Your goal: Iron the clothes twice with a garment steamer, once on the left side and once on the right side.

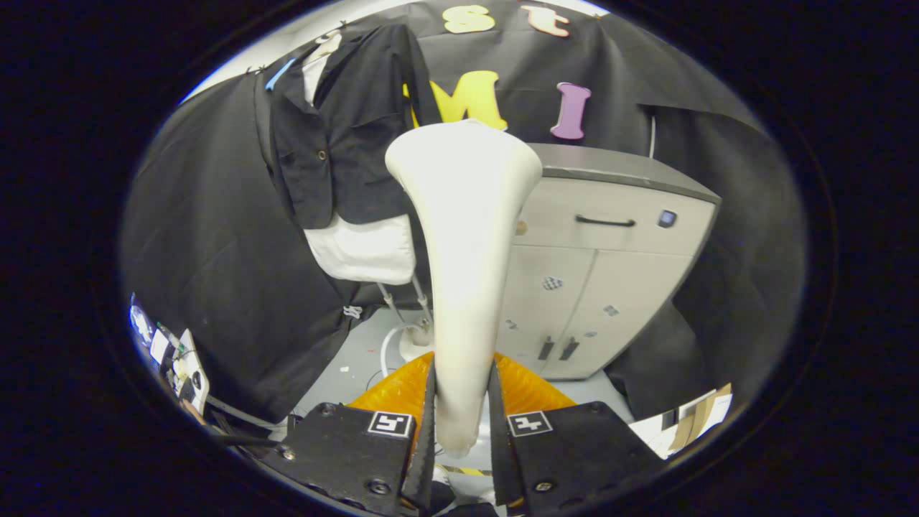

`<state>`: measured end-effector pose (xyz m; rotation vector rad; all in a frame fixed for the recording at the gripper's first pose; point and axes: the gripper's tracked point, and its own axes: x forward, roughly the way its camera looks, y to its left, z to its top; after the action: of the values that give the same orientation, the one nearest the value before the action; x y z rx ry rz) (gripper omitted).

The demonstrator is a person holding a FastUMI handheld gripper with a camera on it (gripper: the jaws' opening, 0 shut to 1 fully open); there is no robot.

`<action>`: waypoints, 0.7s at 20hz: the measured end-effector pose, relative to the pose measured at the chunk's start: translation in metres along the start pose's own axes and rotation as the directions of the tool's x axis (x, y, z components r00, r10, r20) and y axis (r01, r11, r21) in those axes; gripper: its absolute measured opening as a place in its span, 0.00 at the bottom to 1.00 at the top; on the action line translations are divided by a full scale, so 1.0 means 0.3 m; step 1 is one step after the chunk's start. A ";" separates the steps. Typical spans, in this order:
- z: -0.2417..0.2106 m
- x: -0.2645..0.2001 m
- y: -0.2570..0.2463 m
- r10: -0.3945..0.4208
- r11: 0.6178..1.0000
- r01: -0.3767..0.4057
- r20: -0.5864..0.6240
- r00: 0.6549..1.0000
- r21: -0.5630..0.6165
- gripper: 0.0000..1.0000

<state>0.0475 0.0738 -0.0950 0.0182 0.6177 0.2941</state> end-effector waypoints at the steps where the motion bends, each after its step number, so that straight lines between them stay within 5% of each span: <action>1: -0.035 -0.042 -0.052 -0.010 1.000 0.010 -0.001 1.000 0.013 0.35; 8: -0.266 -0.266 -0.311 -0.055 0.992 0.051 0.033 0.998 0.115 0.35; 14: -0.416 -0.369 -0.371 -0.097 0.981 0.088 0.045 0.994 0.173 0.35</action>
<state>-0.0803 -0.0724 -0.1456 0.1618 0.5873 0.1491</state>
